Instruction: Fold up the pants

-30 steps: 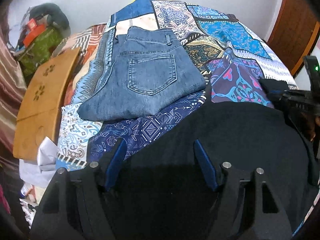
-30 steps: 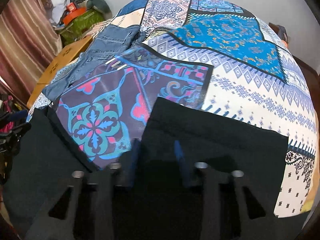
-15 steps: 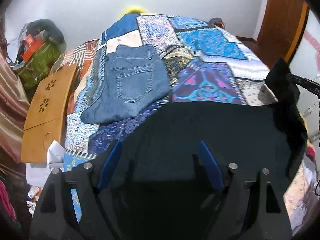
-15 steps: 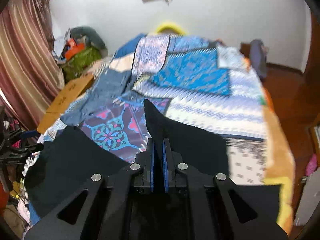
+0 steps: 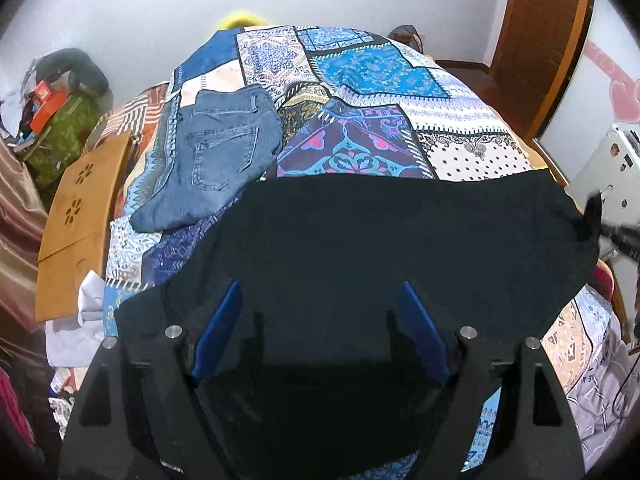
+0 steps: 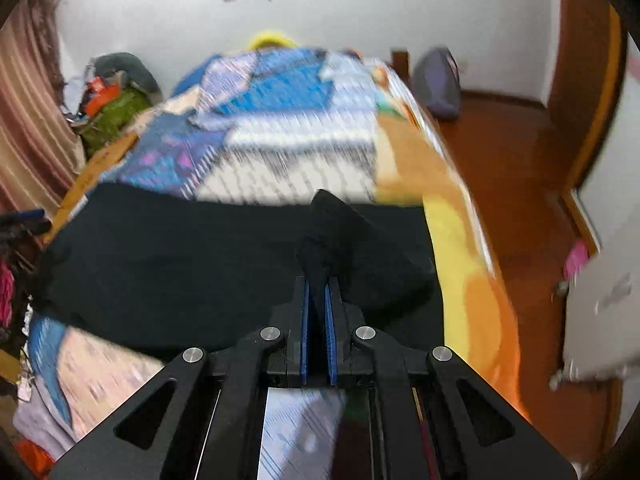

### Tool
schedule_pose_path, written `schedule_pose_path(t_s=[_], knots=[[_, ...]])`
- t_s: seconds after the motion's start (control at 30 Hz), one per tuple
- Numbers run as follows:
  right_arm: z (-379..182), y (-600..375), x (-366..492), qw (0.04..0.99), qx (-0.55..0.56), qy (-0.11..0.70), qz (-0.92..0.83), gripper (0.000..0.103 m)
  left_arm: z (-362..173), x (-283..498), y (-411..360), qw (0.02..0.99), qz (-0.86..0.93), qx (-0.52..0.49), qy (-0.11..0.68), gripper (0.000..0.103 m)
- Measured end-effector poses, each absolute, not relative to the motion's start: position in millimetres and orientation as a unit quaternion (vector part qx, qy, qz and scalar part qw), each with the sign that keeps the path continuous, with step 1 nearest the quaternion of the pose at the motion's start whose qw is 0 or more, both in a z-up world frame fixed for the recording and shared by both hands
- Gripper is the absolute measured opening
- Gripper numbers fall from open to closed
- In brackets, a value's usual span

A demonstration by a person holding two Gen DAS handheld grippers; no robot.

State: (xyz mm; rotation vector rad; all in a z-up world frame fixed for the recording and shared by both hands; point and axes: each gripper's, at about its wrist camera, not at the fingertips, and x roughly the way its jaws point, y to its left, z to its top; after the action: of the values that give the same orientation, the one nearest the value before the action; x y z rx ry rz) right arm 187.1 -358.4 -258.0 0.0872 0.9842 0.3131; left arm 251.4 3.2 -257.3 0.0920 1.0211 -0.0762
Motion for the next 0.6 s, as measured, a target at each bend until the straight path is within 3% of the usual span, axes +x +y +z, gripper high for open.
schedule_pose_path(t_s=[0.1, 0.2, 0.23, 0.4, 0.6], knots=[[-280.9, -372.2, 177.8, 0.853, 0.066, 0.499, 0.137, 0.014, -258.4, 249.2, 10.6, 0.869, -0.029, 0.038, 0.493, 0.081], [-282.5, -383.1, 173.9, 0.851, 0.075, 0.508, 0.109, 0.036, -257.1, 250.3, 21.6, 0.868, -0.016, 0.035, 0.495, 0.081], [-278.2, -387.5, 173.1, 0.856, 0.072, 0.503, 0.095, 0.039, -255.9, 251.8, 24.3, 0.868, -0.015, 0.034, 0.496, 0.081], [-250.4, -403.3, 179.2, 0.886, 0.060, 0.456, 0.062, 0.046, -249.3, 269.7, 19.6, 0.866, -0.020, 0.044, 0.498, 0.081], [-259.0, -400.7, 212.4, 0.895, 0.046, 0.437, 0.074, 0.046, -249.1, 298.9, -25.1, 0.865, -0.061, 0.060, 0.495, 0.081]])
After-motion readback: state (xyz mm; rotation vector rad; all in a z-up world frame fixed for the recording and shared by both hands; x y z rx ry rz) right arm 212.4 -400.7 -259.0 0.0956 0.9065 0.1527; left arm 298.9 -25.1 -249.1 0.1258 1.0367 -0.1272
